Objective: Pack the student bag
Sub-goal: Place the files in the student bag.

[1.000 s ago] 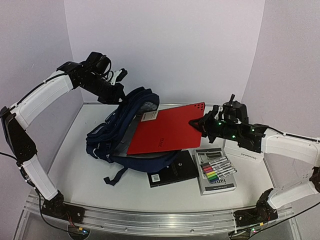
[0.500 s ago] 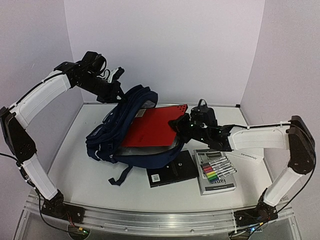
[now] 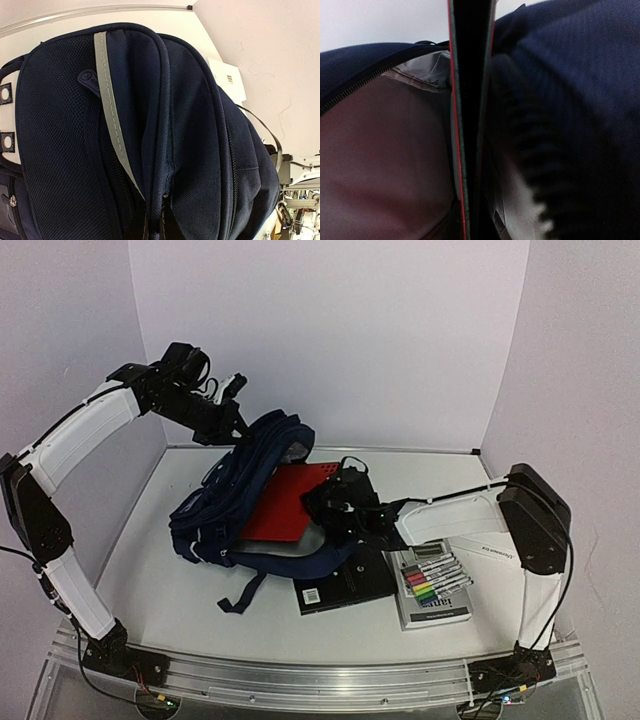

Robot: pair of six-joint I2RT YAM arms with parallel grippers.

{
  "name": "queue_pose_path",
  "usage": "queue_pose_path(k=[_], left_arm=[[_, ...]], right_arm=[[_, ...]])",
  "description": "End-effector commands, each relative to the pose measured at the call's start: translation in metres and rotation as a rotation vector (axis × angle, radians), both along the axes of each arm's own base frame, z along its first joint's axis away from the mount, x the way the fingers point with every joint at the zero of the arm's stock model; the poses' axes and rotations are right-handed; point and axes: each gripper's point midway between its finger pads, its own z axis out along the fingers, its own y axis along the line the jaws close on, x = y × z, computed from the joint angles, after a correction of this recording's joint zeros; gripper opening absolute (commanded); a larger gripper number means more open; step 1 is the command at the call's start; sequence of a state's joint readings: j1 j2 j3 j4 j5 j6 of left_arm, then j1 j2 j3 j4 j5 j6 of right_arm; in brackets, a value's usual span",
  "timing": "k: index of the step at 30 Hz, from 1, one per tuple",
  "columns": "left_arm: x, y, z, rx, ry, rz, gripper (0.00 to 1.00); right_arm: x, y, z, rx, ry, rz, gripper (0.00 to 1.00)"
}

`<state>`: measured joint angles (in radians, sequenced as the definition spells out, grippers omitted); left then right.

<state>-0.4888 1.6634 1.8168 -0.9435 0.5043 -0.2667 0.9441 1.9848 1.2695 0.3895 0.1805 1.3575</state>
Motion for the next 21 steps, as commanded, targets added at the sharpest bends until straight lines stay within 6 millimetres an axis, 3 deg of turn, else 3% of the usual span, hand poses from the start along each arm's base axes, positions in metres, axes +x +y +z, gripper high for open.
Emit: queue_pose_path(k=[1,5,8,13,19,21], left_arm=[[-0.002,-0.011,0.069,-0.181,-0.180,-0.064,0.00],[0.003,-0.005,0.065,-0.176,-0.177,-0.039,0.00],[0.013,0.010,0.057,-0.153,-0.171,0.024,0.00],[0.035,0.044,0.029,-0.129,-0.105,0.132,0.00],[0.048,0.077,0.011,-0.131,-0.074,0.201,0.00],[0.050,0.083,0.008,-0.135,-0.067,0.208,0.00]], right_arm=[[0.017,0.024,0.020,0.033,-0.078,-0.006,0.11],[0.020,0.031,0.022,0.010,-0.101,0.008,0.21],[0.018,0.022,0.027,-0.019,-0.119,-0.001,0.36],[0.007,-0.012,0.059,-0.134,-0.198,-0.022,0.70],[-0.029,-0.059,0.100,-0.232,-0.300,0.038,0.97],[-0.036,-0.078,0.105,-0.328,-0.320,0.039,0.98]])
